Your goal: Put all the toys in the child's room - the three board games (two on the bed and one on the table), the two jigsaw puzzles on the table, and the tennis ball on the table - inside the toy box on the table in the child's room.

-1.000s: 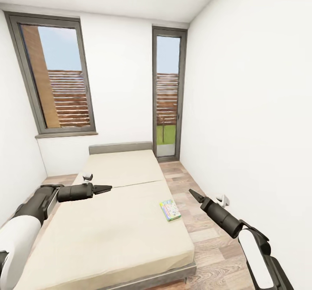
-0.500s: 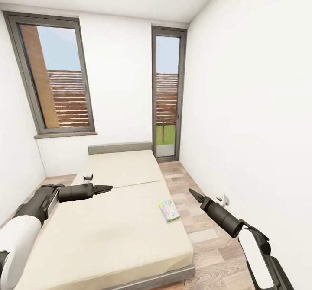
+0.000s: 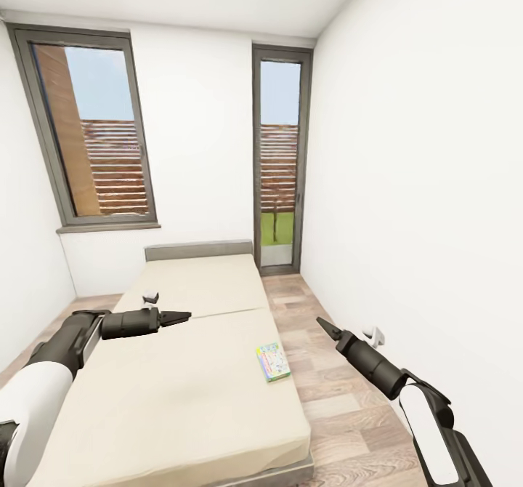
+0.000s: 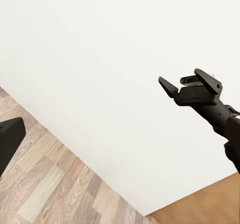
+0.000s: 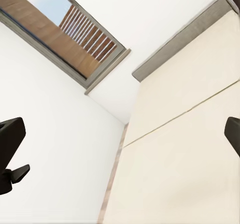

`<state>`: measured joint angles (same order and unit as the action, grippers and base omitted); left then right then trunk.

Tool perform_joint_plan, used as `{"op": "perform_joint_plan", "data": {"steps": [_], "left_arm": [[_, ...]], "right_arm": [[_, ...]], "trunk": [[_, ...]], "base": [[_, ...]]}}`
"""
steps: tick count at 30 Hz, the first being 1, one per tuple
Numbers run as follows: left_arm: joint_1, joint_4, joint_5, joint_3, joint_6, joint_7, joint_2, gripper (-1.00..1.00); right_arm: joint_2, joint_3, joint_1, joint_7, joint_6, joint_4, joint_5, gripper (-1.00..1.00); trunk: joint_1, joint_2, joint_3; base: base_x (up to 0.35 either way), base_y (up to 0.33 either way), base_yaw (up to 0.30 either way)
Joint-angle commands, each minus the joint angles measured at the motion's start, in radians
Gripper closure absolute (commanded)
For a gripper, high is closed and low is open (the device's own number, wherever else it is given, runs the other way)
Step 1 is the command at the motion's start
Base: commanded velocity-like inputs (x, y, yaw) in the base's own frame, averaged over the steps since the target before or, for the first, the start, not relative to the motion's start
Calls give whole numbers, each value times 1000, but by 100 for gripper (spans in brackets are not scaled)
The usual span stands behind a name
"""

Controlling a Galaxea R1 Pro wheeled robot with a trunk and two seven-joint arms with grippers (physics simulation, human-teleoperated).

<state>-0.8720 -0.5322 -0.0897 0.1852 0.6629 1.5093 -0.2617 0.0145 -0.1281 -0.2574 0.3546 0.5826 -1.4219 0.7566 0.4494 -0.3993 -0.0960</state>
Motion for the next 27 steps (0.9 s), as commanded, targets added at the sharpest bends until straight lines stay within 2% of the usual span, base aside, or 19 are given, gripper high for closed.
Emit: {"op": "perform_joint_plan", "data": {"steps": [1,9,13,27], "left_arm": [[-1,0,-10,5,11,6,4,-100],[0,0,-10,5,11,-21,12,-100],[-1,0,-8,5,11,-40,13,-100],[-1,1,-6,5,10,-48,13,-100]], "right_arm": [[0,-2,0,2,6,0,4,-100],[0,-2,0,3,6,1,4,-100],[3,-2,0,3,7,2,4,-100],[0,-2,0,3,6,3,3,-100]], "trunk": [[1,-1,0],[1,-1,-7],[1,-1,-8],[1,-1,-8]], "base": [[115,-281,205],[118,-262,227],[130,-118,182],[106,-18,17]]}}
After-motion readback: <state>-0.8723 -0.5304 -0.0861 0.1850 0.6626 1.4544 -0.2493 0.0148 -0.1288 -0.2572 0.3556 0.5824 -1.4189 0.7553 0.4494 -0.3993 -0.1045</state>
